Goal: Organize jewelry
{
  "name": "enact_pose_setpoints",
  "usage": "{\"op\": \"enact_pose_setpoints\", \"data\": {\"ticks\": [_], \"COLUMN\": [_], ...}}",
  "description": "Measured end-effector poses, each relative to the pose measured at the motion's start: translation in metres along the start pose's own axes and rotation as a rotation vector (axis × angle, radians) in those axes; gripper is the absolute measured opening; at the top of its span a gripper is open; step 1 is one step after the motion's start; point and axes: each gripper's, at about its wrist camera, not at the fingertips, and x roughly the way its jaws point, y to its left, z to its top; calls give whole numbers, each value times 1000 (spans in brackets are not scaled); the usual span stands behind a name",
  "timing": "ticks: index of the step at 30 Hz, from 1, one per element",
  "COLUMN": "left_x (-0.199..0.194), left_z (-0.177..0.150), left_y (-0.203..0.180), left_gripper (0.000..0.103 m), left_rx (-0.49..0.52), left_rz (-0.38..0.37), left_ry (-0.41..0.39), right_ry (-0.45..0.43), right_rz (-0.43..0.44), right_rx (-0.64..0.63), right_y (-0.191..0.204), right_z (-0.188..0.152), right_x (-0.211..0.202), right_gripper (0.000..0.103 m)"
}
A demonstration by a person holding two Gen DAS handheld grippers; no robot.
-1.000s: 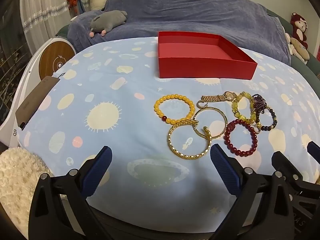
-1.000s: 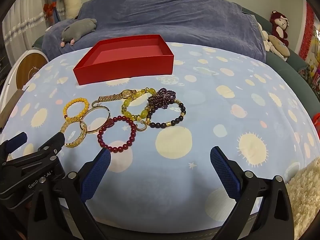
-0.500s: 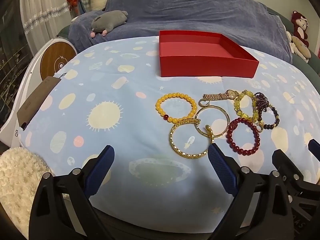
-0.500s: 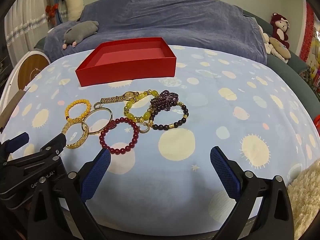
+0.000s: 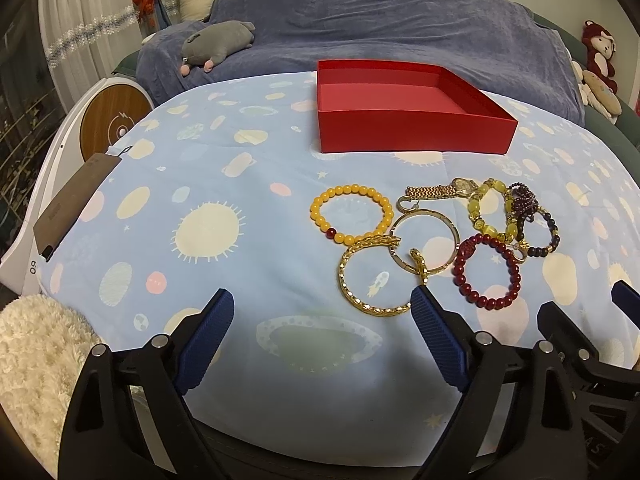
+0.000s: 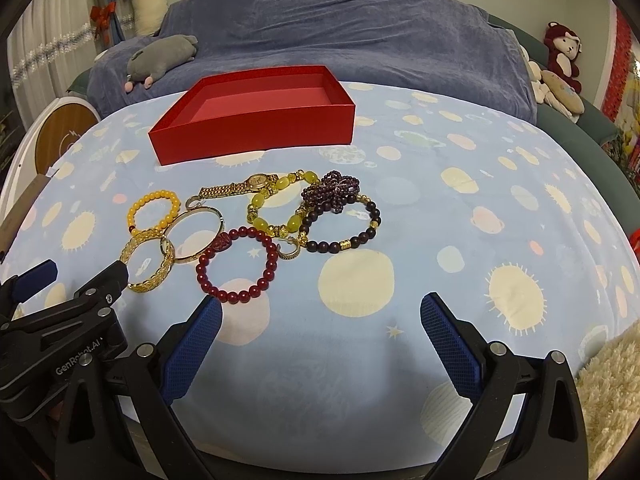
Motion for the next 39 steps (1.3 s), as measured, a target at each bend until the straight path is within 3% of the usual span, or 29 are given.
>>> {"op": "enact_pose_setpoints", "data": {"ticks": [39], "left_x": [-2], "left_z": [-1], "left_y": [0], "left_gripper": [86], "left_rx": [0], "left_rz": [4], "left_ry": [-3], "right_ry": [-4], "right_rz": [-3], "right_rx": [-2], "right_y": [1], "right_z": [0], "right_x": [0], "right_gripper": [96]}}
